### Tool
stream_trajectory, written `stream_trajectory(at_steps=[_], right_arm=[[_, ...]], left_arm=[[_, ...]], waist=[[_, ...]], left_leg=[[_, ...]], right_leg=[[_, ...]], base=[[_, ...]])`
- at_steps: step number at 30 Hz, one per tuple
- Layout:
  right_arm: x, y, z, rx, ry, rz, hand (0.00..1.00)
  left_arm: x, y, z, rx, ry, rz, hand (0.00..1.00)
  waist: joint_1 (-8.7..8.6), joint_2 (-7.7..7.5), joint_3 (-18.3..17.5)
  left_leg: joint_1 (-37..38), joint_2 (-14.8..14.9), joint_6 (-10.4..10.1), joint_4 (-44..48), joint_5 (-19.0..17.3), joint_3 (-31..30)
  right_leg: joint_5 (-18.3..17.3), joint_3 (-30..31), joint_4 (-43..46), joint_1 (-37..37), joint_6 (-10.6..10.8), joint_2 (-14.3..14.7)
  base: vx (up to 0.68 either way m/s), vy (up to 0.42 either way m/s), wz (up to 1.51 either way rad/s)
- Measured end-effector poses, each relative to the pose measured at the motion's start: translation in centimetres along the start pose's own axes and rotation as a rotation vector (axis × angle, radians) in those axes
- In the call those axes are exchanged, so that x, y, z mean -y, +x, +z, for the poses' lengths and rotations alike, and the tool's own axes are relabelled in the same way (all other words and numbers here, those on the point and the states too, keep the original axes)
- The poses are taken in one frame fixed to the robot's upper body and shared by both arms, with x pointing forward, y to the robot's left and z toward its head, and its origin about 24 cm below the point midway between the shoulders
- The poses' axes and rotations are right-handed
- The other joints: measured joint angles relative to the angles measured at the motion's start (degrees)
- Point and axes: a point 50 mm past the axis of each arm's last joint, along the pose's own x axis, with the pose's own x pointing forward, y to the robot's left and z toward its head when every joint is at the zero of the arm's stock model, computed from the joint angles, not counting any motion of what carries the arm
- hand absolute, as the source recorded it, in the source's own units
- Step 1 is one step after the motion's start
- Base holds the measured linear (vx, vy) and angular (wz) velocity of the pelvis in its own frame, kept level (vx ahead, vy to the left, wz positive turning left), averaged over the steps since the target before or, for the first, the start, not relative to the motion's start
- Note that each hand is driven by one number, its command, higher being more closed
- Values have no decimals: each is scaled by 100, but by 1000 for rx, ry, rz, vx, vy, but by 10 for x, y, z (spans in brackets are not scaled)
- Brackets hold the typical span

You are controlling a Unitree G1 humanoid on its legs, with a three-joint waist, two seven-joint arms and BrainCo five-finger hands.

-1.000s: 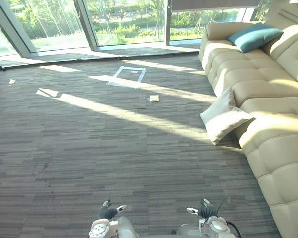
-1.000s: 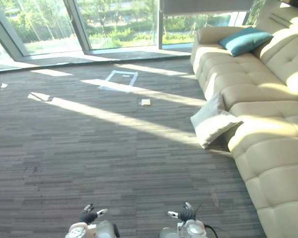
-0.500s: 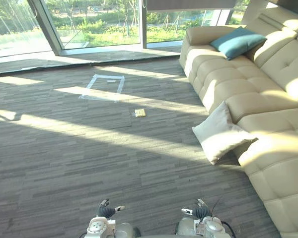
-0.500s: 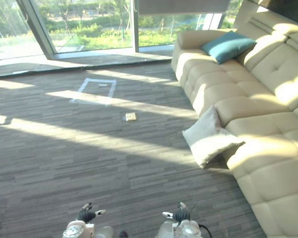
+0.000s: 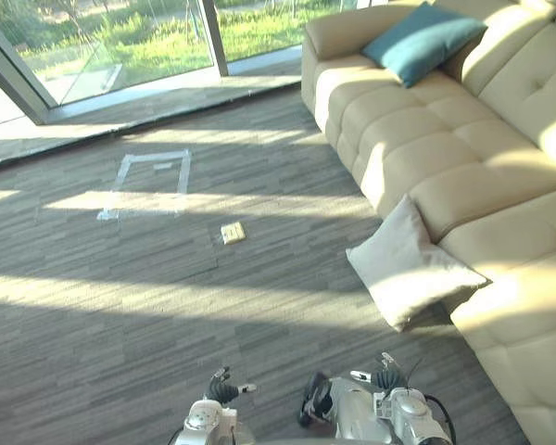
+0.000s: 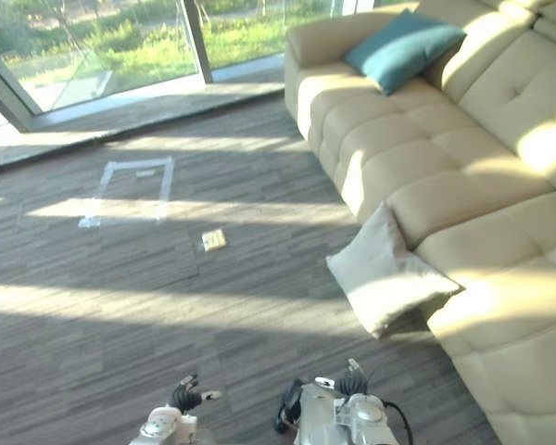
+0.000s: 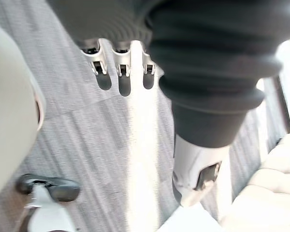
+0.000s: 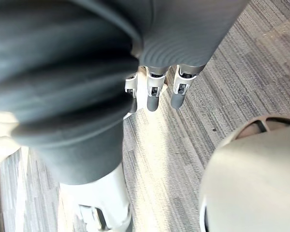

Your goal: Pick up cushions and gather them together orderly.

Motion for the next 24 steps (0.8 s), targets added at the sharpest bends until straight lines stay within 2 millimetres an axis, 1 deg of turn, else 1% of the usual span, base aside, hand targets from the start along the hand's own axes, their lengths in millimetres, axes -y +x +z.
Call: stream_trajectory(at_steps=[1,2,3,4,5,6,7,8,9,10,11,12,13,14,16,17,18,19,20,21,22,23,24], right_arm=[[-1,0,-2,-10,1,1,0],[-2,-1,-3,-13,5,1,0],[-2,-1,-3,-14,5,1,0],[-4,-1,-5,-17,8,1,0],[-5,-1,-5,-19,9,2,0],[-7,-2,-6,-22,12,3,0],[-7,-2,-7,-23,13,-1,0],[-7,-3,-8,-23,12,-2,0],[-10,-5,-11,-28,20,4,0],[-16,-8,-16,-34,36,14,0],[-18,-9,-17,-39,36,19,0],[-21,-9,-18,-42,36,30,0],[-23,-9,-18,-42,39,37,0],[-22,-8,-17,-41,34,43,0],[-21,-8,-16,-35,18,50,0],[-22,-6,-11,-22,-2,58,0],[-22,-6,-10,-19,-5,59,0],[-21,-4,-5,-7,-10,58,0],[-18,-2,-1,4,-18,55,0],[-12,1,8,25,-39,44,0],[-11,3,12,36,-44,42,0],[-10,4,15,44,-47,40,0],[-12,2,11,34,-42,44,0]], left_arm=[[-1,0,2,10,-2,4,0],[-4,1,4,20,-18,16,0],[-5,1,5,23,-23,20,0],[-5,1,7,34,-27,23,0],[-5,1,8,41,-34,27,0],[-6,1,8,44,-41,33,0],[-5,1,8,42,-50,36,0],[-5,1,8,41,-56,36,0],[-7,1,8,42,-69,43,0],[-15,1,7,37,-73,67,0],[-17,0,6,34,-72,73,0],[-21,0,4,25,-69,80,0],[-22,0,2,17,-65,83,0],[-25,-1,-1,5,-59,88,0],[-27,-3,-9,-17,-61,96,0],[-30,-5,-15,-40,-65,103,0],[-31,-6,-17,-45,-64,104,0],[-31,-6,-18,-50,-69,106,0],[-30,-5,-17,-54,-67,101,0],[-26,-5,-19,-73,-58,88,0],[-24,-5,-20,-76,-52,82,0],[-24,-5,-21,-79,-43,77,0],[-25,-6,-22,-85,-34,77,0]], waist=[[91,5,1],[130,-15,11],[143,-22,14],[168,-67,30],[187,-79,38],[191,-98,38],[205,-76,20],[227,-70,13],[322,-115,-58],[364,-371,-172],[386,-441,-209],[395,-519,-261],[393,-551,-271],[369,-555,-270],[351,-492,-289],[343,-430,-295],[336,-421,-295],[313,-377,-272],[297,-308,-229],[208,-148,-131],[183,-79,-91],[157,-56,-77],[149,-165,-108]], left_leg=[[-220,-106,66,-664,-36,-82],[-422,-347,77,-1427,-31,-424],[-500,-447,79,-1680,-29,-612],[-600,-702,42,-2258,1,-1118],[-625,-797,0,-2519,32,-1324],[-626,-978,-22,-2999,171,-1770],[-625,-1027,20,-3362,379,-1953],[-614,-1009,56,-3357,539,-1946],[-493,-1035,234,-3211,902,-1750],[-379,-1131,353,-3049,637,-1355],[-324,-1174,393,-3056,588,-1237],[-182,-1214,491,-3086,495,-966],[9,-1256,580,-3177,437,-790],[429,-1270,620,-3457,414,-547],[777,-1206,620,-3808,415,-383],[974,-1138,618,-4063,416,-222],[1004,-1123,618,-4110,416,-172],[1089,-1062,617,-4252,416,-32],[1168,-1002,616,-4349,416,41],[1265,-842,614,-4428,417,182],[1343,-783,595,-4472,429,262],[1442,-756,580,-4499,437,371],[1616,-841,540,-4497,441,421]], right_leg=[[10,207,-82,31,68,21],[-13,527,-129,125,115,51],[-23,629,-149,161,140,50],[-63,922,-160,229,226,40],[-87,1056,-165,274,268,41],[-165,1309,-164,294,407,48],[-283,1603,-107,325,596,83],[-334,1735,-57,331,661,93],[-519,2046,137,333,832,34],[-650,2175,569,225,1065,-219],[-654,2168,794,95,1126,-315],[-572,2039,1380,-208,1309,-537],[-490,1811,1858,-413,1430,-757],[-530,1191,2269,-542,1375,-1092],[-597,707,2279,-567,1301,-1213],[-647,458,2083,-725,1300,-1187],[-647,418,2011,-778,1299,-1172],[-633,293,1779,-1036,1280,-1114],[-583,213,1641,-1190,1197,-1047],[-419,26,1432,-1470,1020,-921],[-259,-36,1267,-1613,963,-850],[54,-64,924,-1697,898,-748],[591,64,420,-1711,804,-718]], base=[[367,43,-122],[309,48,-123],[333,118,-116],[205,86,-90],[412,221,-117],[331,241,-124],[404,308,-118],[357,325,-132],[384,359,-131],[383,353,-131],[414,377,-113],[321,292,-91],[425,373,-108],[284,239,-80],[252,173,-63],[182,90,-56],[223,65,-70],[179,-11,-53],[265,-36,-68],[221,-51,-52],[233,-59,-53],[276,-107,-46],[379,-205,-30]])
